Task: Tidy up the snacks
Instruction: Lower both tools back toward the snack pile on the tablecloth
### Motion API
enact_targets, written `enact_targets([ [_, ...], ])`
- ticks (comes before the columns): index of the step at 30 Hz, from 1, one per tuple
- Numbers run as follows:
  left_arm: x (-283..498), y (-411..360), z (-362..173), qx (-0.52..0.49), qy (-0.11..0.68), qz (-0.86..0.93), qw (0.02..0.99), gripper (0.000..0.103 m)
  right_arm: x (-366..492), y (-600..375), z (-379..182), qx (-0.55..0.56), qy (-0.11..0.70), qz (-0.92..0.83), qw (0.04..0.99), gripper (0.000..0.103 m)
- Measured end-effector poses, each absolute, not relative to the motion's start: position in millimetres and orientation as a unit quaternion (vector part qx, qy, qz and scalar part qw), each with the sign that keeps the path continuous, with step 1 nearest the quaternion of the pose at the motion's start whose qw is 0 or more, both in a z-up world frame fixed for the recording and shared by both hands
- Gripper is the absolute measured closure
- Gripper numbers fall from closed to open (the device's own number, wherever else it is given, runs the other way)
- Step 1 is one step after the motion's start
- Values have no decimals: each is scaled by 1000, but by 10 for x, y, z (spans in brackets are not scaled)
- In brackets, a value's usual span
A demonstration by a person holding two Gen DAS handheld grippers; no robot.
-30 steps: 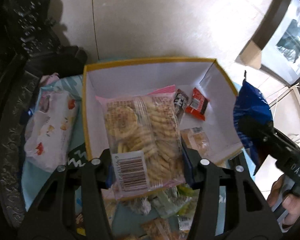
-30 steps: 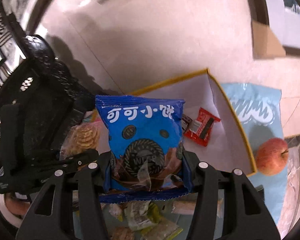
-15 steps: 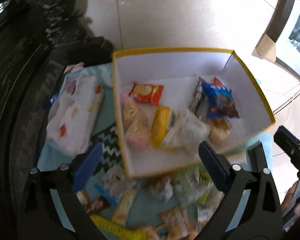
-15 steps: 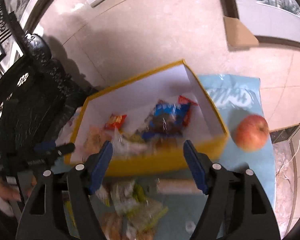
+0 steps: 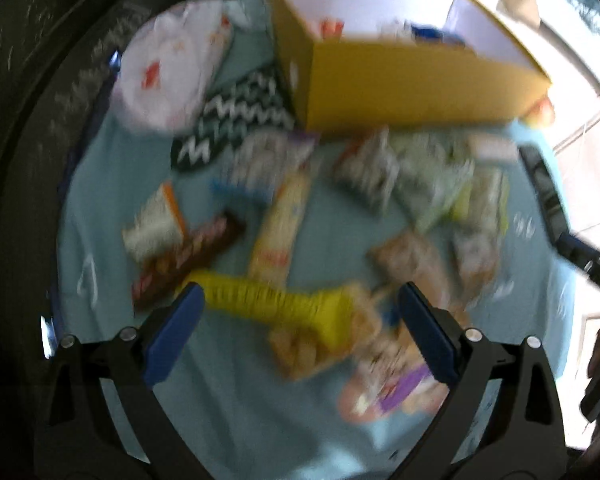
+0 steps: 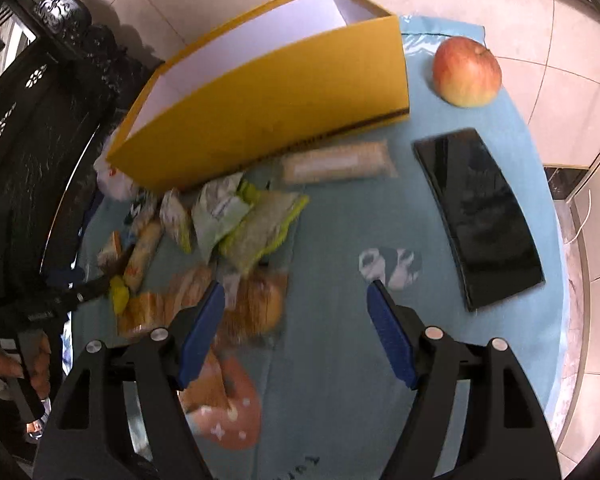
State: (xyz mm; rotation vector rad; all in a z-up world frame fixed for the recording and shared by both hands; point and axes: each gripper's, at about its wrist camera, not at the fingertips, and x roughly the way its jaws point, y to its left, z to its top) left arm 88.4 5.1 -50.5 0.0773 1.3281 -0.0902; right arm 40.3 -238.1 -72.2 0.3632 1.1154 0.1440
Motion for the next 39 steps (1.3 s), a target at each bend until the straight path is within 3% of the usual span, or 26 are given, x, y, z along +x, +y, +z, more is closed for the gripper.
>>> enact_targets([
  [13,528,513,-684,-37,647,-4,762,4,89,-2099,-719,162,534,99,824,29],
  [22,482,397,-763,-18,657,-20,753,4,-221,-1282,-931,16,545,207,812,29],
  [29,452,484,-761,-23,658,-14,753,4,-183,-919,-1124,-15,557,230,798,29],
  [32,431,536,-778,-24,660,-10,751,4,-167,-783,-1202,-35,551,225,803,19],
  [36,417,555,-815,-27,664,-10,747,4,-195,-581,-1334,-114,541,215,805,17],
  [39,415,539,-833,-25,666,-13,746,4,-235,-555,-1355,-167,537,207,800,37],
])
